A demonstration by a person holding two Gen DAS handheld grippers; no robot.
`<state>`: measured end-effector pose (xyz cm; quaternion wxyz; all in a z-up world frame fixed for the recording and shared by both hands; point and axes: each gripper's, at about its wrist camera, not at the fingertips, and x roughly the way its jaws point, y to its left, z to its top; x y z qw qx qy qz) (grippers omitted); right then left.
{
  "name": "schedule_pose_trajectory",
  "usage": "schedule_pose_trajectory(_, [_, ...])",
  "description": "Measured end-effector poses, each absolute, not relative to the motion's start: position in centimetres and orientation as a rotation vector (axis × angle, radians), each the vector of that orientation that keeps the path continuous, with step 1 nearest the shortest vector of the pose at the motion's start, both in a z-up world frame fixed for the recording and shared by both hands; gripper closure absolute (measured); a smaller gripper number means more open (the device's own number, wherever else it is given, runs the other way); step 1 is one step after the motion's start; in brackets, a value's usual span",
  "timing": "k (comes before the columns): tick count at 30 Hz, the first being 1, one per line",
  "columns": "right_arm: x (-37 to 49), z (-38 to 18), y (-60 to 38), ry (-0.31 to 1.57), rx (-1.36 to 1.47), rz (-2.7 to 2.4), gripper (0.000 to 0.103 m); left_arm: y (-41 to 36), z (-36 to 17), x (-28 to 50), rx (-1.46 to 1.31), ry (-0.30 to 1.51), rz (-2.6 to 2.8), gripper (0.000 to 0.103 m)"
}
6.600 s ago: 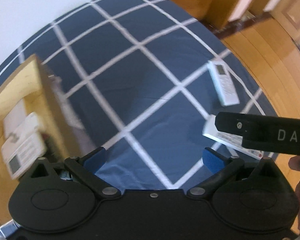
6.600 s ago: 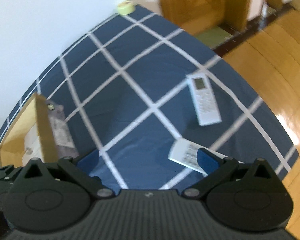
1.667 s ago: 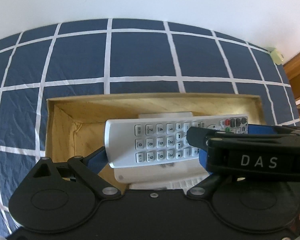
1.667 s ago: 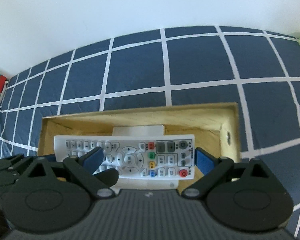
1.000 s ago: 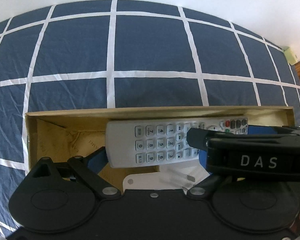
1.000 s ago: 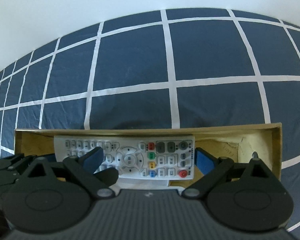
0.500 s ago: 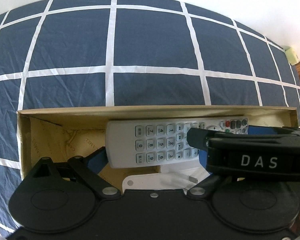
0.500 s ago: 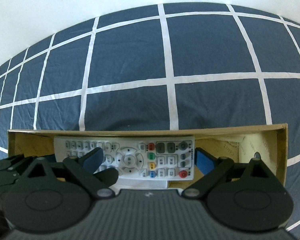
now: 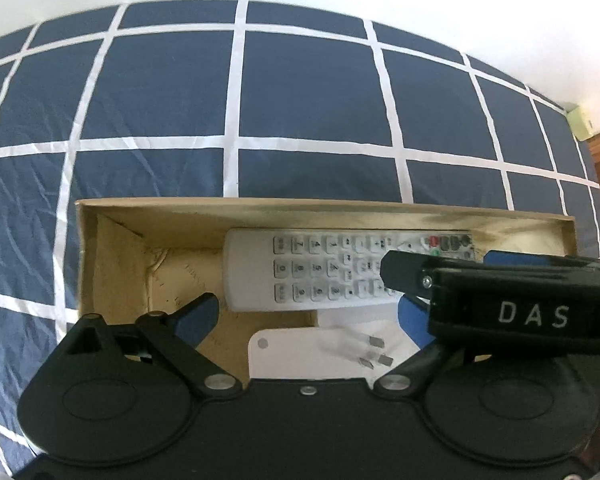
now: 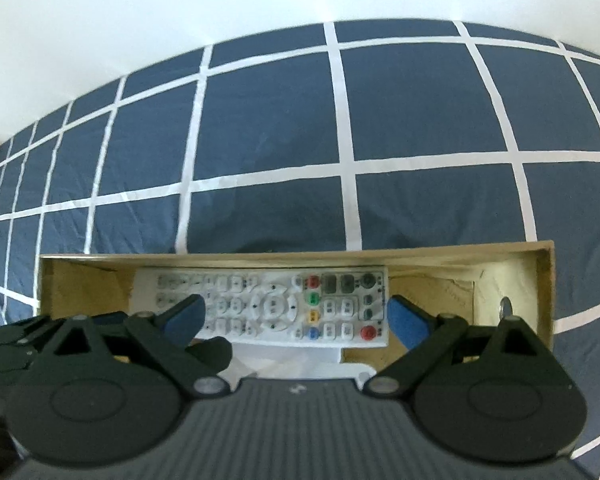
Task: Organize objects
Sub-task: 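Lower the TV remote into the box and open the right gripper, then raise the open right gripper out of the box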
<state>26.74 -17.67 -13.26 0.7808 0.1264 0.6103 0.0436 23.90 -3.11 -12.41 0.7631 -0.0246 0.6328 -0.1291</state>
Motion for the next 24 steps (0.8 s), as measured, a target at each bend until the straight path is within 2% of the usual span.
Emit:
schedule_pose_trajectory(12, [23.0,-8.5,-19.5,1.241,0.280,0.096,0.003,-3.2,-8.4,20.1,-0.038,1.331,-0.239,0.005])
schedule_pose_trajectory(15, [21.5,-7.4,-20.1,1.221,0.279,0.088,0.000,-3.4,-7.2,18.9,-0.023,1.310,-0.228,0.000])
schedule_pose_trajectory(24, [16.1,-4.2,-22.3,1.167,0.293,0.059,0.000,-4.6,-4.1,14.5,0.030,1.261,-0.229,0.000])
